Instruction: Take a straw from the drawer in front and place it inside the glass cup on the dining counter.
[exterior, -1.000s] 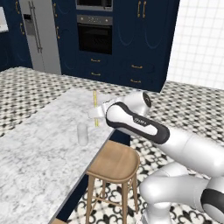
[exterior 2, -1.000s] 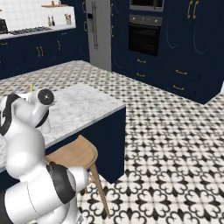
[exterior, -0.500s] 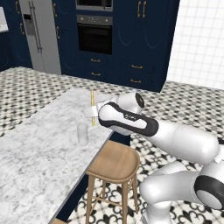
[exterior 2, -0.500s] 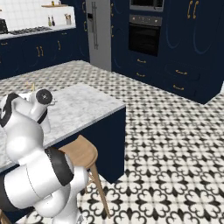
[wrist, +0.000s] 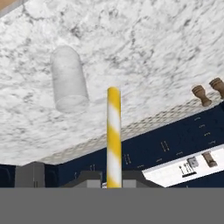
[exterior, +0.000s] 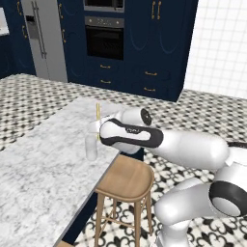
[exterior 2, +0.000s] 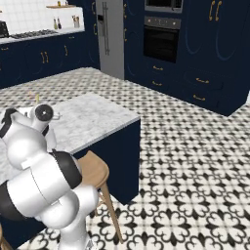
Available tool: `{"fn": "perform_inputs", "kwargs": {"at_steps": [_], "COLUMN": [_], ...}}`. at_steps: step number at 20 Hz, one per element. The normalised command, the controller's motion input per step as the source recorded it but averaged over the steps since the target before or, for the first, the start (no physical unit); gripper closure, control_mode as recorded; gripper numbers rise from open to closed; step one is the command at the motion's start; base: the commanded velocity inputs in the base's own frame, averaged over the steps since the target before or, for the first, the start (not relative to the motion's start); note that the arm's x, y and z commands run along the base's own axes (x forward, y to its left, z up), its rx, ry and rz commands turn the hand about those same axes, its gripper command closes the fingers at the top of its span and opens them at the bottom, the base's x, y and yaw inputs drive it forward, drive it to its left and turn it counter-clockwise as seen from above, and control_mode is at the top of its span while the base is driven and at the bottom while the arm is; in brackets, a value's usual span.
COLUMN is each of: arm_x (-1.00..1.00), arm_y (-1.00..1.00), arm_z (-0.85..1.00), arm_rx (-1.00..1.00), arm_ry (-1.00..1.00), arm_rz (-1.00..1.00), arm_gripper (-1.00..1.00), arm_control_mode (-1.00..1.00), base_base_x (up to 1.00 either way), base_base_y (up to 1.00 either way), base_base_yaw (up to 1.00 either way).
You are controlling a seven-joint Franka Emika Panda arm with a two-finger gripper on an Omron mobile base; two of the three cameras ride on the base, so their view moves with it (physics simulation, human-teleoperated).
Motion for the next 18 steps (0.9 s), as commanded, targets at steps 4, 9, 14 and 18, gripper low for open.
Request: {"fn": "perform_inputs", "kwargs": {"at_steps": [4, 9, 14, 18], "arm_x": [0.15, 0.24, 0.29, 0.09], "arm_y": [-0.09, -0.17, -0.25, -0.01], "arm_z": [-0.47, -0.25, -0.03, -0.28], "arm_rx": [0.0, 0.01, 0.06, 0.0], "arm_ry": [-0.08, -0.05, -0.04, -0.05], "arm_rz": [0.0, 0.0, 0.0, 0.0], "arm_gripper": [1.0, 1.0, 1.0, 1.0], "arm_control_mode": [-1.0, -1.0, -1.0, -1.0], "base_base_x": [0.0, 0.0, 0.0, 0.0], "base_base_y": [0.0, 0.0, 0.0, 0.0], "base_base_yaw": [0.0, 0.0, 0.0, 0.0]}}
